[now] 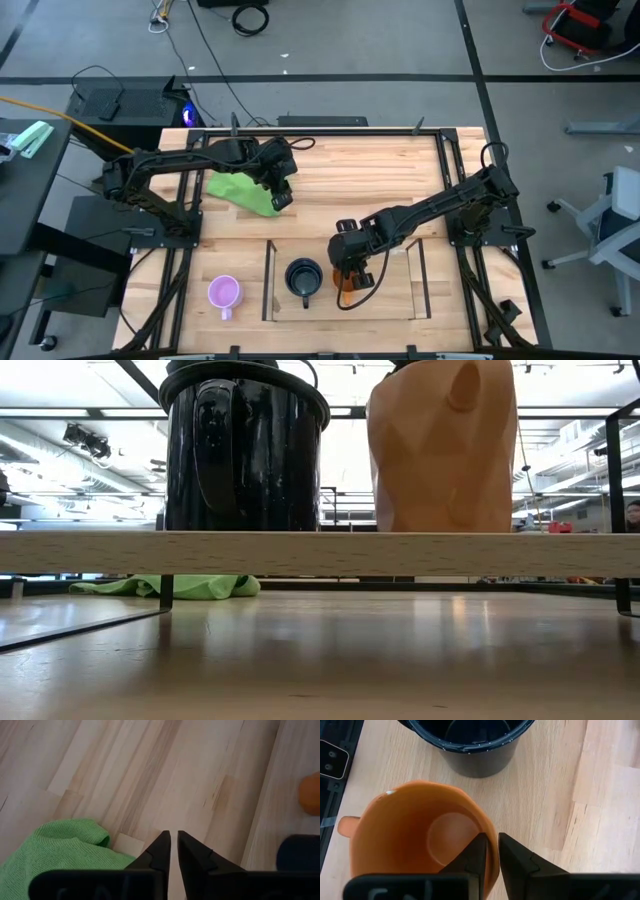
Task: Stack small to large cups/mugs on shelf
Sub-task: Put the orange mug on the shelf
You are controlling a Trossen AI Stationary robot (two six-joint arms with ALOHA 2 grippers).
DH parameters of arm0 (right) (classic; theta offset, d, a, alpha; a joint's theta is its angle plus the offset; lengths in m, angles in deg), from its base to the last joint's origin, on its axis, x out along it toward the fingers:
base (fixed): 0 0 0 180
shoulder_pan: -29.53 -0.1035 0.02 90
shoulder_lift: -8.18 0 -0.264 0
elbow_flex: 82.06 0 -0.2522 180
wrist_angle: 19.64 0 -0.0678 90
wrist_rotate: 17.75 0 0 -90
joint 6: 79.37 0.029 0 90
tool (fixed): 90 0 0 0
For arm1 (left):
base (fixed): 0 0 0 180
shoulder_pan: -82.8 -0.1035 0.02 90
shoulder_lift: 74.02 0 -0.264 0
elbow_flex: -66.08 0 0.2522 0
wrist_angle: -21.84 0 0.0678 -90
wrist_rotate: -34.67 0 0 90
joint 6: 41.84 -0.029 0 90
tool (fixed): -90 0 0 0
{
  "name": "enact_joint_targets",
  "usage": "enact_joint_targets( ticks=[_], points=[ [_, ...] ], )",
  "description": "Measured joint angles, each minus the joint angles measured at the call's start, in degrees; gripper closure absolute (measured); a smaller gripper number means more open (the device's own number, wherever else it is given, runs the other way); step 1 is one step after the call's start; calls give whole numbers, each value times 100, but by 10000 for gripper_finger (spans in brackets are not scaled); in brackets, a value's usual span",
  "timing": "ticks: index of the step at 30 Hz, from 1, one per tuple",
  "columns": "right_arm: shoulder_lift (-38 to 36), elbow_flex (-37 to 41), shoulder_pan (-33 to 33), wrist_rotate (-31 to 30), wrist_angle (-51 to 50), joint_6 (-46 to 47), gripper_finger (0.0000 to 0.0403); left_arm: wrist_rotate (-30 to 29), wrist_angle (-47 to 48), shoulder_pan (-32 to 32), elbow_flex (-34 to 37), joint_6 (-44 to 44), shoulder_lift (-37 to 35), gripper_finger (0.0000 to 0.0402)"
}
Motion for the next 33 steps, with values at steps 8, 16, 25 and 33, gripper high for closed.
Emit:
enact_joint_targets(
  ticks=[8,16,25,33],
  points=[
    [0,0,0,0,-23,3,345,0,0,0,0,1,0,363],
    [-2,0,0,2,-141,134,345,0,0,2,0,3,-1,358],
    [-20,0,-2,7,-147,154,345,0,-2,2,0,18,-2,362],
    [-358,-30,-4,7,-192,287,345,0,-8,2,0,18,-2,355]
  ],
)
